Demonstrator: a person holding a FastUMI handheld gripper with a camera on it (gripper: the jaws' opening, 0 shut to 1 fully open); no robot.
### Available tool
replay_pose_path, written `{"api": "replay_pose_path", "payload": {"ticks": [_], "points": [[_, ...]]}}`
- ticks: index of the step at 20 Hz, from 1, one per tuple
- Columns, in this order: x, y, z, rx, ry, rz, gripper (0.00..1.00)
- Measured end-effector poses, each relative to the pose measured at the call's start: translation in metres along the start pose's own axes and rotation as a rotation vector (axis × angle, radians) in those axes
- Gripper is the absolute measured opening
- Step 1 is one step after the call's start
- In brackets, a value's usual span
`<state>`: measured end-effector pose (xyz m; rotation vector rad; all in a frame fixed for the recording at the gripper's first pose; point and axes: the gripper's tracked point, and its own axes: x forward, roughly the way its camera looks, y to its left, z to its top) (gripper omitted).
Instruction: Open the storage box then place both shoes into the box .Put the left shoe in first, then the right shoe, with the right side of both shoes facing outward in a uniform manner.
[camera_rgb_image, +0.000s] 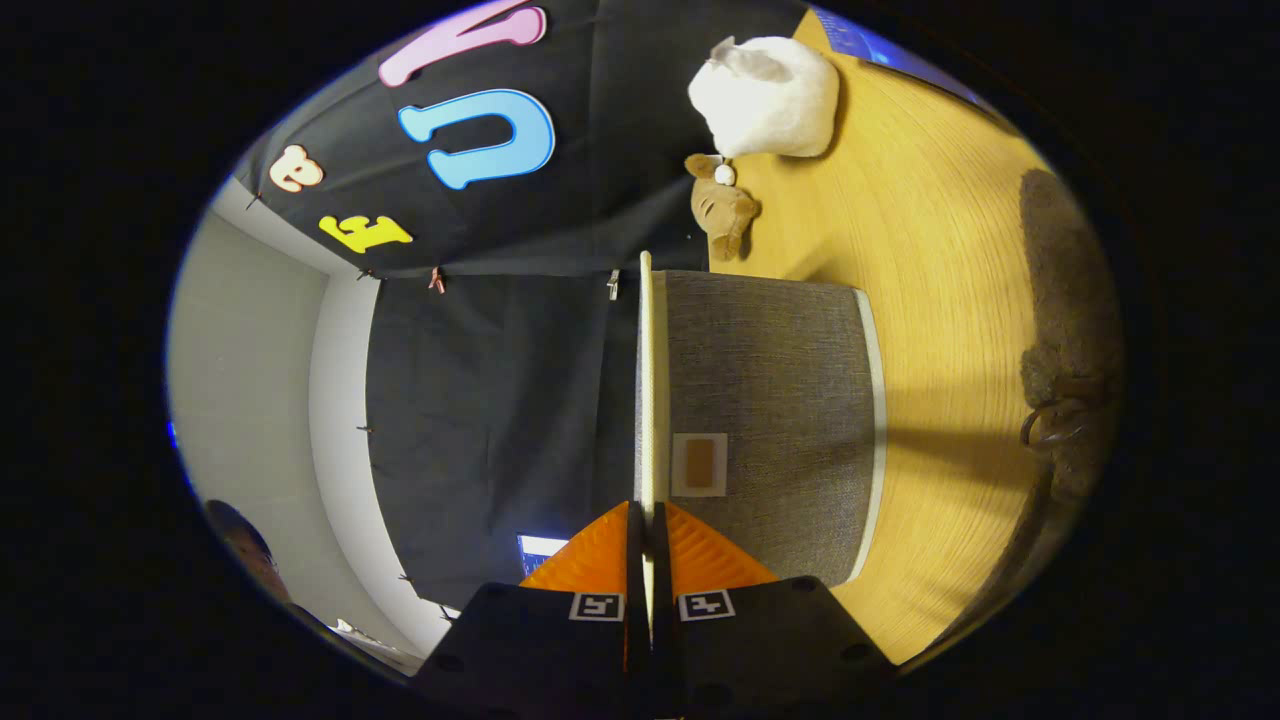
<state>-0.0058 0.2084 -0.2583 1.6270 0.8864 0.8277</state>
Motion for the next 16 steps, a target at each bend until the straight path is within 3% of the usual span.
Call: {"api": "replay_pose_path", "payload": {"ticks": [4, 8, 16], "points": [[0.007, 0.028, -0.001, -0.068, -0.011, -0.023, 0.05], [0.023, 0.088, -0.002, -0.156, -0.014, 0.023, 0.05], [0.117, 0.166, -0.017, -0.275, 0.059, 0.047, 0.05]]}}
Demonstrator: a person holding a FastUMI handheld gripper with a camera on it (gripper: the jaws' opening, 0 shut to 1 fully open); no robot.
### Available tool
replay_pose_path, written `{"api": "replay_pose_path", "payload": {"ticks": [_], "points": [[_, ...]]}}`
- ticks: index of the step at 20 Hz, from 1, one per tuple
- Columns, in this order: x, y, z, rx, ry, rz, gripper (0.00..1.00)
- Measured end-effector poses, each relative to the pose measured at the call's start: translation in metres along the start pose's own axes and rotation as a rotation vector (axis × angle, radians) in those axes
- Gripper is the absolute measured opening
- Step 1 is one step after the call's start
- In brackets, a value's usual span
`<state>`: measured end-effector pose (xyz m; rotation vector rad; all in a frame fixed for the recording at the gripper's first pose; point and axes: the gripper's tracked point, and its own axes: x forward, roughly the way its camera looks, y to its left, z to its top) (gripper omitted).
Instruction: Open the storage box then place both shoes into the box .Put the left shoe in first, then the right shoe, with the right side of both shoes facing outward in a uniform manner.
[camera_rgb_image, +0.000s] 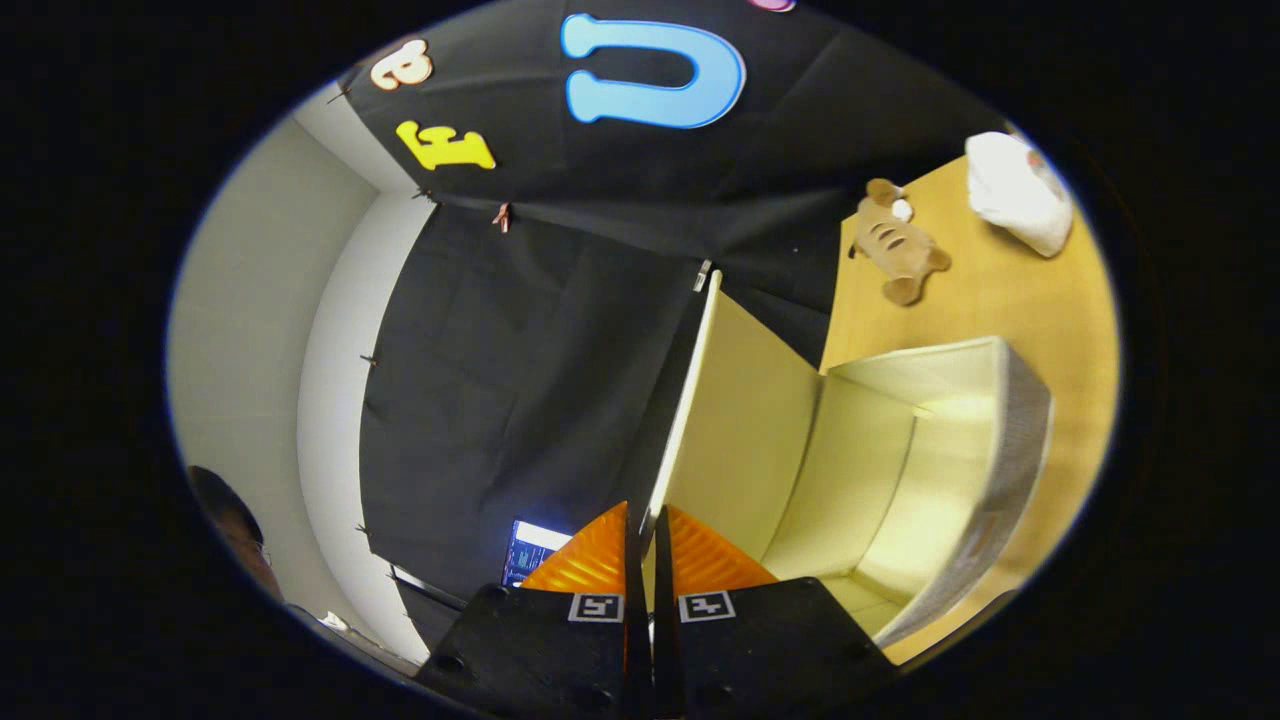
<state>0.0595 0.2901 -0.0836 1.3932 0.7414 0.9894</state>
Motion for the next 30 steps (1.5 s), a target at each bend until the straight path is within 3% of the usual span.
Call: {"api": "replay_pose_path", "payload": {"ticks": [7, 12, 17, 18, 19, 22, 27, 30], "points": [[0.085, 0.018, -0.016, -0.002, 0.029, -0.007, 0.05], [0.119, 0.007, -0.027, -0.014, 0.038, -0.079, 0.08], [0.120, -0.003, -0.018, -0.046, -0.020, -0.138, 0.66], [0.117, -0.004, -0.012, -0.050, -0.044, -0.149, 0.71], [0.115, -0.008, -0.007, -0.053, -0.068, -0.162, 0.84], [0.101, -0.013, 0.003, -0.071, -0.113, -0.190, 0.93], [0.055, -0.030, 0.008, -0.253, -0.137, -0.319, 0.97], [0.015, -0.041, 0.010, -0.429, -0.130, -0.435, 0.97]]}}
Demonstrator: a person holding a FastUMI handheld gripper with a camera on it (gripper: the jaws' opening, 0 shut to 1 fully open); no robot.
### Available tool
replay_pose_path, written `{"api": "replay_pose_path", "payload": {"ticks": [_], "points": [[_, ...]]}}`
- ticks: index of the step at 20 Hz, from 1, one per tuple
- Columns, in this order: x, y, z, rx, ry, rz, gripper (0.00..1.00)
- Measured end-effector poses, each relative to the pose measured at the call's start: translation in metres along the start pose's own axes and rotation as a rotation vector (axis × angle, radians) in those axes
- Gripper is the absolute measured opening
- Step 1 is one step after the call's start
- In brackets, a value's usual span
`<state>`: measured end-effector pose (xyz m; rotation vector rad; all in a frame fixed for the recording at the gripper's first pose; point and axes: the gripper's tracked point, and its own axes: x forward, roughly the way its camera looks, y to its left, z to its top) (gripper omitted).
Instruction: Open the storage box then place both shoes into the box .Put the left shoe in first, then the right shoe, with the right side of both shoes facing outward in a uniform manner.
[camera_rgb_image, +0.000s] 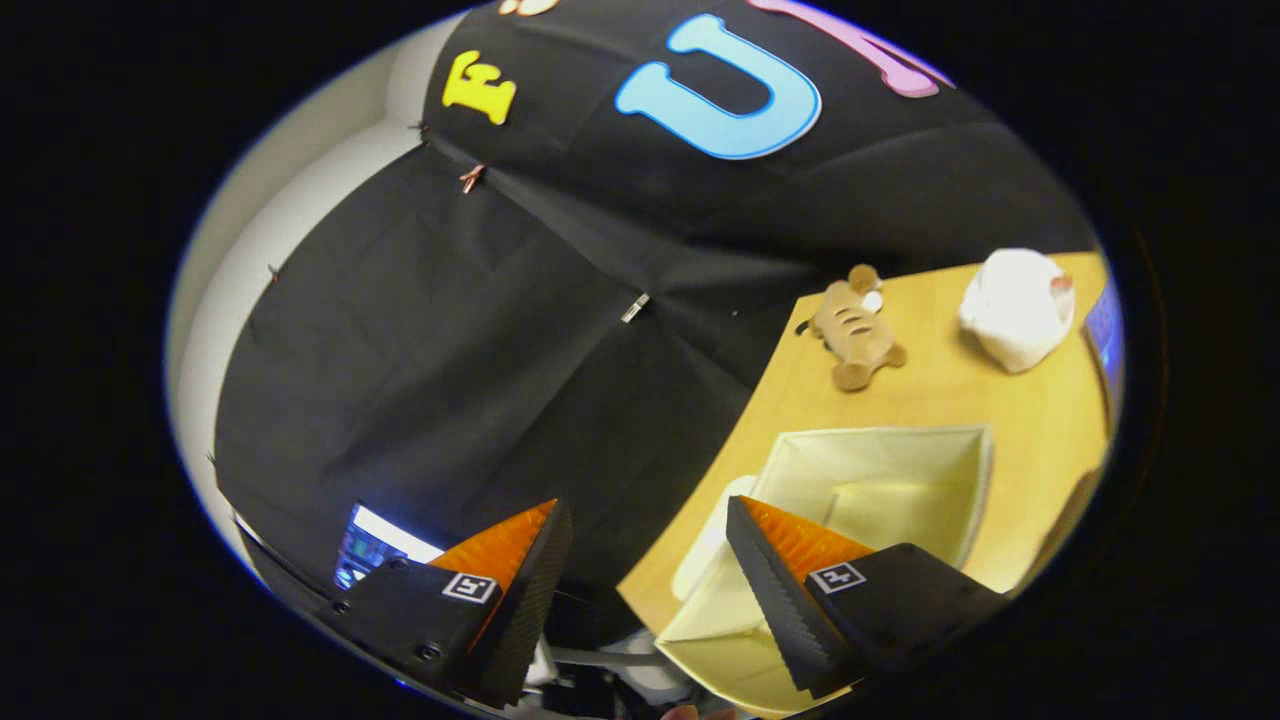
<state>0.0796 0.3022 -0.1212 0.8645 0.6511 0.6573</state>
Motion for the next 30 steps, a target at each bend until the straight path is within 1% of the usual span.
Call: {"api": "replay_pose_path", "payload": {"ticks": [4, 8, 9, 12, 14, 16, 17, 20, 22, 23, 25, 28, 29, 30], "points": [[-0.053, -0.038, 0.001, -0.234, -0.026, -0.168, 0.97], [-0.113, -0.074, 0.008, -0.380, -0.078, -0.322, 0.98], [-0.128, -0.085, 0.007, -0.394, -0.083, -0.364, 0.98], [-0.176, -0.117, -0.002, -0.373, -0.087, -0.456, 0.98], [-0.200, -0.142, -0.018, -0.364, -0.069, -0.510, 0.98], [-0.217, -0.172, -0.041, -0.363, -0.036, -0.572, 0.96], [-0.222, -0.188, -0.053, -0.362, -0.006, -0.600, 0.92], [-0.230, -0.240, -0.083, -0.354, 0.069, -0.694, 0.87], [-0.227, -0.265, -0.098, -0.303, 0.103, -0.732, 0.81], [-0.224, -0.277, -0.103, -0.295, 0.112, -0.747, 0.71], [-0.220, -0.302, -0.111, -0.302, 0.148, -0.790, 0.60], [-0.203, -0.326, -0.119, -0.310, 0.200, -0.810, 0.59], [-0.198, -0.332, -0.122, -0.310, 0.210, -0.819, 0.56], [-0.194, -0.337, -0.122, -0.309, 0.214, -0.831, 0.55]]}}
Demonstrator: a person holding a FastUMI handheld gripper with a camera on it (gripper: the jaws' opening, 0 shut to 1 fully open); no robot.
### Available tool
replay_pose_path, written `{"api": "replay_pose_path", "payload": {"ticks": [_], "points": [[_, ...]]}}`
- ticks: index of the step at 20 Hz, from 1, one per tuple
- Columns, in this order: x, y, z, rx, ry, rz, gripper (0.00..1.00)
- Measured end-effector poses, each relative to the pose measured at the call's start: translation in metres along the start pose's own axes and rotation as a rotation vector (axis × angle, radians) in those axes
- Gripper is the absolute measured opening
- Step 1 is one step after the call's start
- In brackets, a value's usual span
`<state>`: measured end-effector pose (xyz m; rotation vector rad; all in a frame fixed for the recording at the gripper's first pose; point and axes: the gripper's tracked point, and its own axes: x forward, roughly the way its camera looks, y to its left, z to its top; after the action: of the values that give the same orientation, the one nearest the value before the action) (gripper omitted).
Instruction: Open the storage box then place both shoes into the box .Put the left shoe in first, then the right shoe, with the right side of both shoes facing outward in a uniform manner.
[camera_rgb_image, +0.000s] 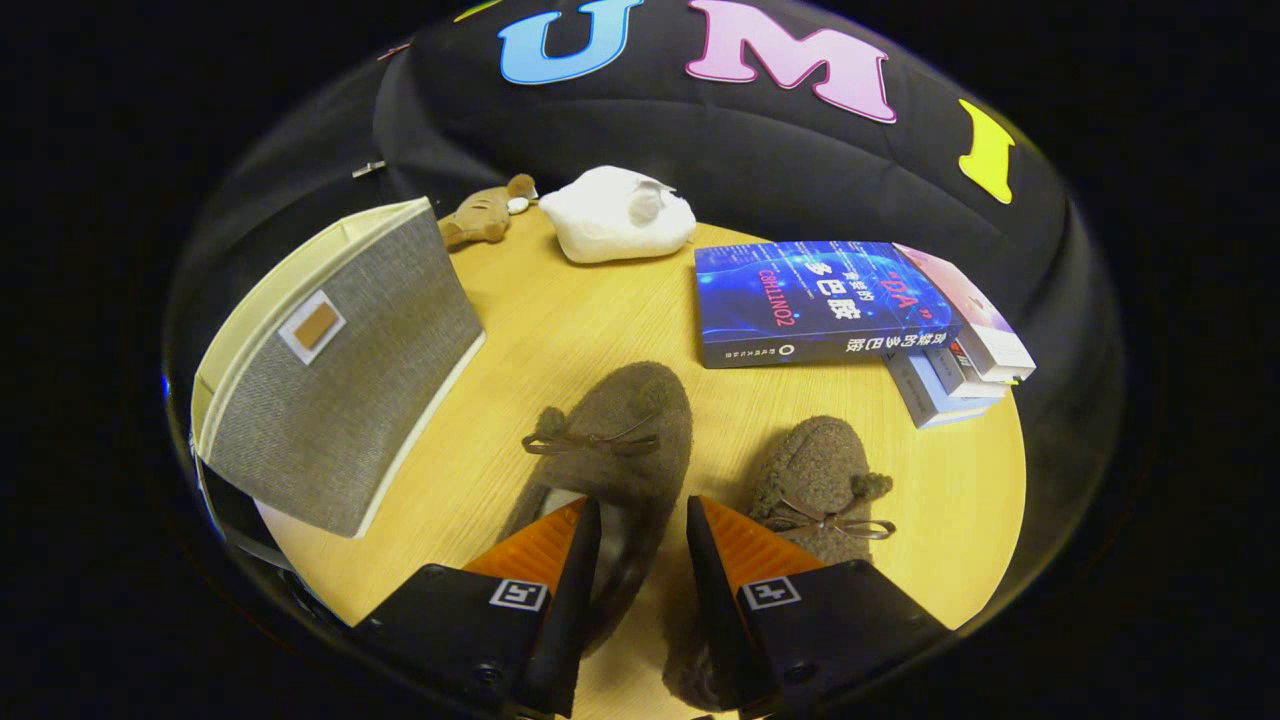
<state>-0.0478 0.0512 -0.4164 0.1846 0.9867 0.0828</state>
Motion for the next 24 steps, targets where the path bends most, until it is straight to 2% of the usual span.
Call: {"api": "replay_pose_path", "payload": {"ticks": [1, 4, 5, 7, 10, 15, 20, 24], "points": [[0.007, -0.003, -0.001, 0.003, 0.010, -0.017, 0.55], [0.018, -0.008, -0.004, 0.041, 0.031, -0.057, 0.35], [0.021, -0.012, -0.007, 0.070, 0.043, -0.077, 0.24], [0.019, -0.010, -0.004, 0.150, 0.054, -0.080, 0.10], [0.006, -0.003, 0.007, 0.201, 0.034, -0.054, 0.06], [-0.033, 0.006, 0.029, 0.252, -0.027, -0.028, 0.07], [-0.080, 0.026, 0.077, 0.299, -0.094, -0.009, 0.06], [-0.110, 0.068, 0.130, 0.304, -0.149, 0.037, 0.06]]}}
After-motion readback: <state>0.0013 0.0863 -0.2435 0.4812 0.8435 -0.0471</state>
